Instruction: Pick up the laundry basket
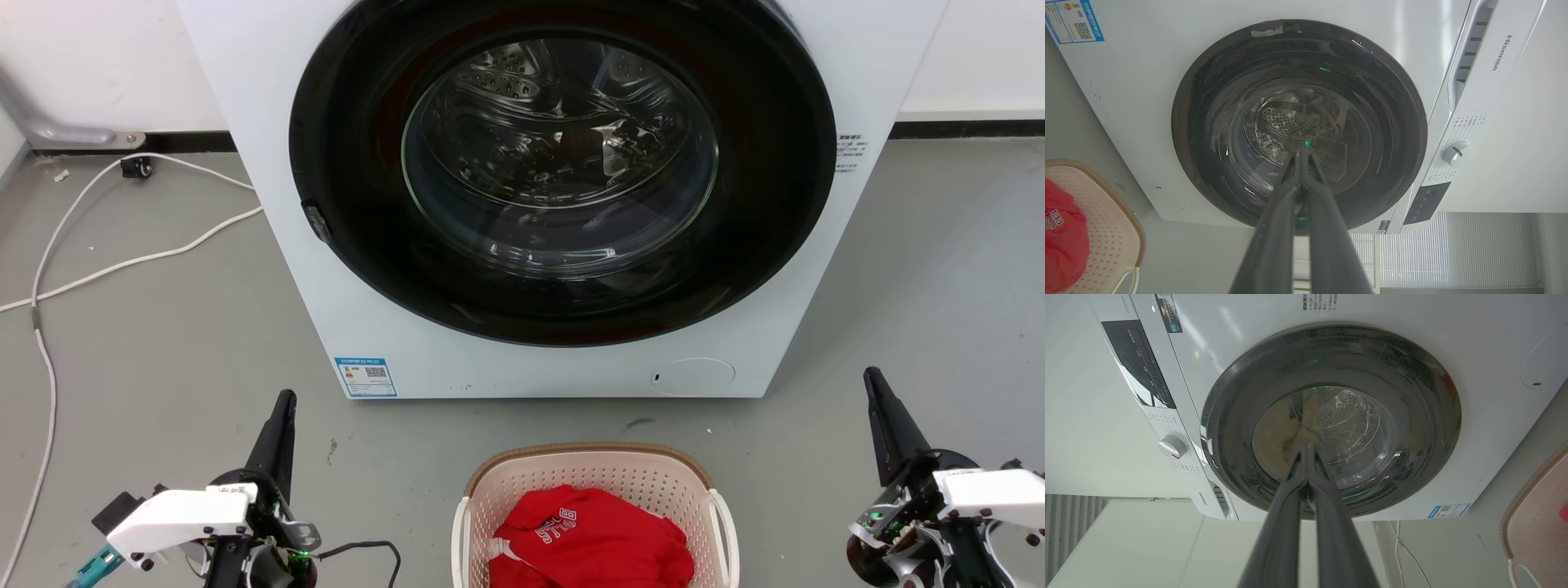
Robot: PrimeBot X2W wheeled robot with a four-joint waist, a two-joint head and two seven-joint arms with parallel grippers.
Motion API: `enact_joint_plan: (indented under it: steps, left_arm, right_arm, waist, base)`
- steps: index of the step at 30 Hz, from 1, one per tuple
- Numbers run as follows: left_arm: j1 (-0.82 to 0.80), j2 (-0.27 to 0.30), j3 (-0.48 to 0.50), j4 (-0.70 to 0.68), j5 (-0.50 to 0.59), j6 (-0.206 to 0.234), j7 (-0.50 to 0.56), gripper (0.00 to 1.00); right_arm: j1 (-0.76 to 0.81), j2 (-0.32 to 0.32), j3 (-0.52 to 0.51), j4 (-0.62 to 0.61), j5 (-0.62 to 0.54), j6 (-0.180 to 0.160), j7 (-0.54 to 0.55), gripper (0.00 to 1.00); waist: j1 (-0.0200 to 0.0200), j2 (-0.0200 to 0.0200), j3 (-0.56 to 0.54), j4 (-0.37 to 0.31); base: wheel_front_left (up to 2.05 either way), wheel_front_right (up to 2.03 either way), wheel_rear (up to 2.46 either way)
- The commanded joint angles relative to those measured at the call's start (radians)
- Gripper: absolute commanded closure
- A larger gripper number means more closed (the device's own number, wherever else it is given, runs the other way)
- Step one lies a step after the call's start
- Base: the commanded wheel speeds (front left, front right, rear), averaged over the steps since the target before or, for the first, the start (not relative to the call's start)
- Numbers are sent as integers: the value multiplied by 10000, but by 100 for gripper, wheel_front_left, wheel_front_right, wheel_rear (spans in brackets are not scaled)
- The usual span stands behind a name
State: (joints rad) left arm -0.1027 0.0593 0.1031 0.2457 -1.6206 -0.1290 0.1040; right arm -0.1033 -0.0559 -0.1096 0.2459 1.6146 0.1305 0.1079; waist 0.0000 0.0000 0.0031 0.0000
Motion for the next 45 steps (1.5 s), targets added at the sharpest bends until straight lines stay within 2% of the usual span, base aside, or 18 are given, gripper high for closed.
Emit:
enact_joint_plan:
  steps: [1, 2, 11, 18, 38, 45]
  left_arm:
    - [-98, -10, 29, 14, 66, -32, 43, 100]
    - [0, -2, 1, -1, 1, 0, 0, 0]
    - [54, -46, -450, 17, 120, 7, -326, 0]
    - [-58, -6, -841, -146, 896, 4, -673, 0]
    - [-119, -57, -1539, -678, 4976, 90, -1480, 0]
    - [-104, -60, -1792, -775, 5922, 231, -1724, 0]
  right_arm:
    - [-102, 44, -16, 12, -71, 4, 43, 100]
    - [0, 0, 0, -1, -1, 0, 1, 0]
    - [207, 7, 86, -37, -135, 0, -300, 0]
    - [245, -139, 268, -175, -778, 1, -665, 0]
    - [313, -118, 376, -726, -5773, 1, -1488, 0]
    - [358, -45, 327, -706, -7063, 2, -1609, 0]
  waist:
    - [0, 0, 0, 0]
    - [0, 0, 0, 0]
    - [0, 0, 11, -1]
    - [0, 0, 24, 6]
    - [0, 0, 46, 26]
    - [0, 0, 40, 45]
  base:
    - [0, 0, 0]
    - [0, 0, 0]
    - [0, 0, 0]
    - [0, 0, 0]
    - [0, 0, 0]
    - [0, 0, 0]
